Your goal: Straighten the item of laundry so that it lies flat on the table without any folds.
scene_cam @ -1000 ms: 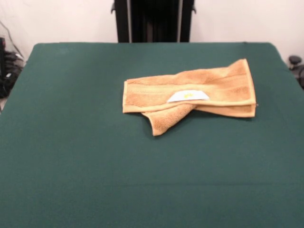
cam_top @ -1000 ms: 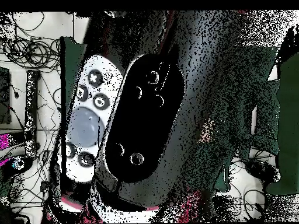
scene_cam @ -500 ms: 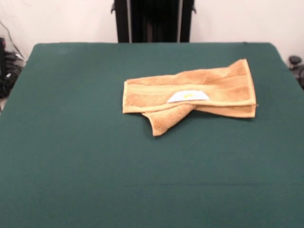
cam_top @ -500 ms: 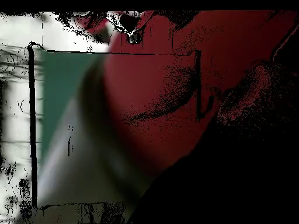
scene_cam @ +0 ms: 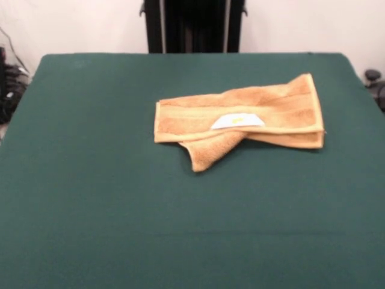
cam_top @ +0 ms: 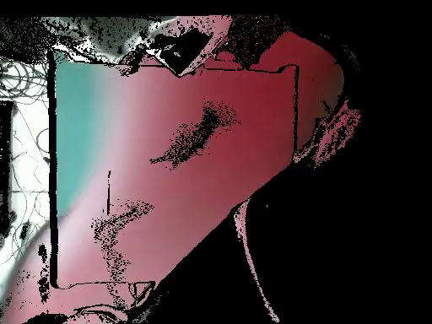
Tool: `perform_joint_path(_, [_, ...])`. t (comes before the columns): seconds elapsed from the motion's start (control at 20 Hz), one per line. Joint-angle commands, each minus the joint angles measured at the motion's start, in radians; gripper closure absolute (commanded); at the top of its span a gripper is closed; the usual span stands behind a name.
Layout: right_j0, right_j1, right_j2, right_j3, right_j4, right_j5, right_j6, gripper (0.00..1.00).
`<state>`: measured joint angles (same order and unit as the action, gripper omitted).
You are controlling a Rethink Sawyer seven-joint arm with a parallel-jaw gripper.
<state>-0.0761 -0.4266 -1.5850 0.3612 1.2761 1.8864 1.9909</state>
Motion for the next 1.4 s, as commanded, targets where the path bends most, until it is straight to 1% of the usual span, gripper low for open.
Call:
perform_joint_path(0.05, [0.305,-0.061,0.231,0.368,-0.238,-0.264,-0.053,0.00])
perform_joint_path(0.2, [0.376,-0.069,0.298,0.483,-0.284,-0.380,-0.033,0.00])
perform_joint_path(0.45, [0.441,-0.092,0.393,0.586,-0.363,-0.513,0.001,0.00])
perform_joint_path(0.75, [0.471,-0.136,0.531,0.677,-0.458,-0.655,0.033,0.00])
perform_joint_path(0.85, [0.450,-0.163,0.591,0.691,-0.491,-0.674,-0.023,0.00])
perform_joint_path(0.95, [0.378,-0.194,0.665,0.655,-0.535,-0.644,-0.162,0.00])
perform_joint_path(1.1, [0.257,-0.218,0.752,0.536,-0.603,-0.553,-0.367,0.00])
perform_joint_path(1.2, [0.185,-0.215,0.807,0.446,-0.644,-0.500,-0.476,0.00])
perform_joint_path(1.3, [0.118,-0.199,0.872,0.355,-0.671,-0.449,-0.544,0.00])
perform_joint_path(1.4, [0.065,-0.176,0.915,0.262,-0.699,-0.387,-0.567,0.00])
